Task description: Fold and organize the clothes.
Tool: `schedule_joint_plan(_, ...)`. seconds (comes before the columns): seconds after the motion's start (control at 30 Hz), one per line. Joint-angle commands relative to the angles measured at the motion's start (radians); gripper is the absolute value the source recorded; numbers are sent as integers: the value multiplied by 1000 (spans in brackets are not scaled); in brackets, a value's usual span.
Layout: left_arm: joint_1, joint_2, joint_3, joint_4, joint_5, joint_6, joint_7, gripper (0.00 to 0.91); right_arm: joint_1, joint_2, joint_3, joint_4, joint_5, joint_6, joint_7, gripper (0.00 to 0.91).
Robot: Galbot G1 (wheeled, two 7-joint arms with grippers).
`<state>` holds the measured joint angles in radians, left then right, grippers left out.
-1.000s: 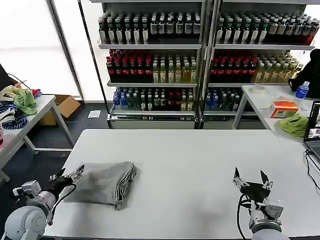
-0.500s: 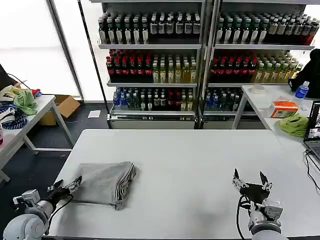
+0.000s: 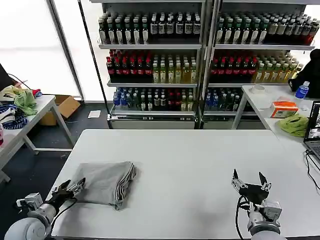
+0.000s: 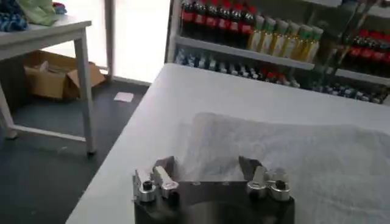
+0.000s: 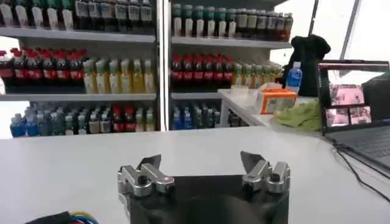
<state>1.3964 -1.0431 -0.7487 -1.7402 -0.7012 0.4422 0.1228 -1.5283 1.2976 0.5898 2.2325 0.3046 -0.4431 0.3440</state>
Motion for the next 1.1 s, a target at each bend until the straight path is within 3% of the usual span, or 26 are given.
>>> schedule_joint_plan(0.03, 5, -8, 3, -2, 12, -7, 43, 0, -1, 1, -1, 3, -3, 1, 0, 907)
schedule_joint_plan(0.6, -17, 1, -30, 32, 10, -43, 24, 0, 4, 0, 1, 11, -4, -2, -2, 907)
schedule_joint_plan(0.97, -15, 145, -312, 8, -64, -49, 14, 0, 17, -7, -6, 0, -1, -3, -1, 907)
schedule_joint_plan(1.1, -8, 175, -346, -21, -66, -45, 16, 0, 24, -8, -11, -6, 1, -3, -1, 907)
